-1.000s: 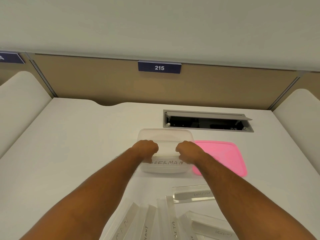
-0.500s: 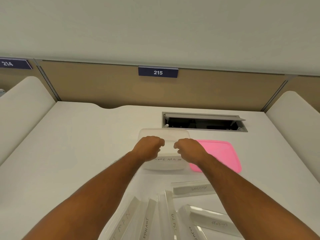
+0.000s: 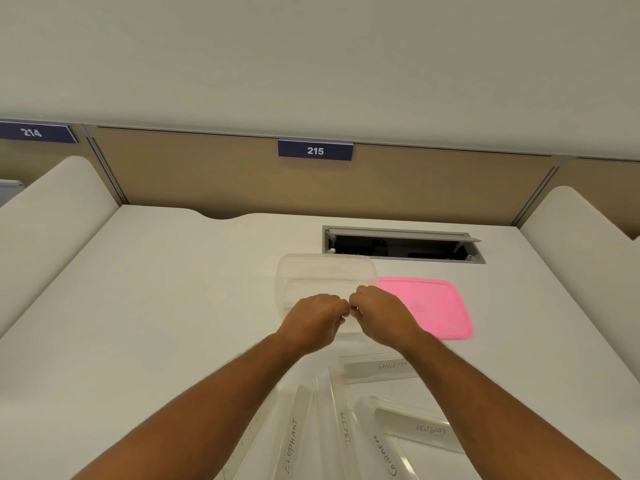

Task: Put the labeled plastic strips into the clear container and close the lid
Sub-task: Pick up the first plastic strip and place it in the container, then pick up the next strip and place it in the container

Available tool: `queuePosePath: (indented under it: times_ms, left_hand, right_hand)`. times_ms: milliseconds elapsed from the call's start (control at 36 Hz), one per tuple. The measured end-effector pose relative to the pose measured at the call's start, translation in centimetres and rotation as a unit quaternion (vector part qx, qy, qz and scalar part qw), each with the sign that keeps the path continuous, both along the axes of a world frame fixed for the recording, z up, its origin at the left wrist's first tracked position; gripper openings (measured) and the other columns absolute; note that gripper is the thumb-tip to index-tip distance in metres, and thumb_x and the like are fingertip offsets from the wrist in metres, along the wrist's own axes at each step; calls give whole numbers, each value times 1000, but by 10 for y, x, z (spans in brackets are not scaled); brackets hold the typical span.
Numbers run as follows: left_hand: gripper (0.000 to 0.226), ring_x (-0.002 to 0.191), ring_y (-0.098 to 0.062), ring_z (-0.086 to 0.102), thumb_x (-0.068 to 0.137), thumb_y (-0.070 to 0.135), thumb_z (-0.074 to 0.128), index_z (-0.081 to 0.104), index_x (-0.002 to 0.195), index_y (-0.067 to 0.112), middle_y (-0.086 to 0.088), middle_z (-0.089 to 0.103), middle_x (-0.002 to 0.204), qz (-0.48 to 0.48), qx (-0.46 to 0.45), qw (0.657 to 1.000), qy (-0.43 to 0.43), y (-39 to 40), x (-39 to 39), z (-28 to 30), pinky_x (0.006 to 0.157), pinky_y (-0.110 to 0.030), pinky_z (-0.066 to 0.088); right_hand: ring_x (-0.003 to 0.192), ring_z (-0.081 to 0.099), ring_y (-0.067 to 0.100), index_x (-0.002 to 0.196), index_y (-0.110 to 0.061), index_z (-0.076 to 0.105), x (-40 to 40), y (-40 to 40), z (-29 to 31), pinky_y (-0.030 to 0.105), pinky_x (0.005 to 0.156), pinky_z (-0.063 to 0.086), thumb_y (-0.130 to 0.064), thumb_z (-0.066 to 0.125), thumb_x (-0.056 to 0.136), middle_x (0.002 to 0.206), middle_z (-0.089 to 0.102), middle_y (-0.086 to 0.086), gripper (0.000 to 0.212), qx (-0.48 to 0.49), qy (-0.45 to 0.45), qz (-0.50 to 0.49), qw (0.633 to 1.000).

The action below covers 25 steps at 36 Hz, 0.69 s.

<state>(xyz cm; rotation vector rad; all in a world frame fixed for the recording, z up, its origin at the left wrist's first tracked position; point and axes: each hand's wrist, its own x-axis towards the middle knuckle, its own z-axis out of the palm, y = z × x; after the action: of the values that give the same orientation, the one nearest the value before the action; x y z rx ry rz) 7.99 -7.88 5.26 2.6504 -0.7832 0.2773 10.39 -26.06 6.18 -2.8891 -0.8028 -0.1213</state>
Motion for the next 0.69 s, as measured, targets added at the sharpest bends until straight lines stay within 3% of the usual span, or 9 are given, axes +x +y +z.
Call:
queuePosePath:
  times_ms: [111, 222, 333, 500, 694]
  left_hand:
    - [16, 89, -18, 64, 93, 27, 67, 70, 105, 18, 1, 71, 99, 7, 10, 999, 47, -8, -16, -12, 71, -27, 48]
    - [37, 107, -19, 59, 92, 37, 66, 65, 124, 19, 1, 66, 115, 20, 61, 990, 129, -13, -28, -28, 84, -33, 49]
    - [44, 110, -22, 57, 92, 38, 67, 61, 130, 16, -3, 64, 119, 27, 95, 979, 178, -16, -38, -41, 88, -35, 50]
    - [28, 107, -23, 58, 96, 29, 62, 66, 121, 16, -5, 65, 113, 44, 83, 977, 189, -21, -45, -46, 85, -34, 48]
    - [14, 91, -22, 59, 93, 7, 57, 69, 98, 13, -5, 67, 98, 33, 83, 983, 159, -24, -49, -38, 72, -31, 45]
  right_hand:
    - [76, 51, 13, 92, -20, 65, -15, -5, -11, 30, 64, 48, -22, 56, 97, 87, 59, -4, 11, 6, 11, -9, 1000]
    - [78, 53, 14, 96, -19, 66, -30, -10, -23, 31, 66, 48, -22, 56, 98, 91, 61, -3, 10, -2, 30, -6, 1000]
    - [82, 57, 14, 104, -20, 69, -42, -12, -35, 28, 71, 49, -19, 57, 98, 99, 64, -2, 13, -22, 75, -22, 997]
    - [107, 62, 21, 123, -21, 67, -48, -17, -44, 36, 90, 51, -24, 57, 98, 121, 66, -1, 27, -44, 168, -30, 984]
    - [100, 64, 19, 115, -21, 69, -52, -19, -49, 35, 86, 52, -19, 65, 92, 113, 69, -1, 23, -38, 204, -46, 977]
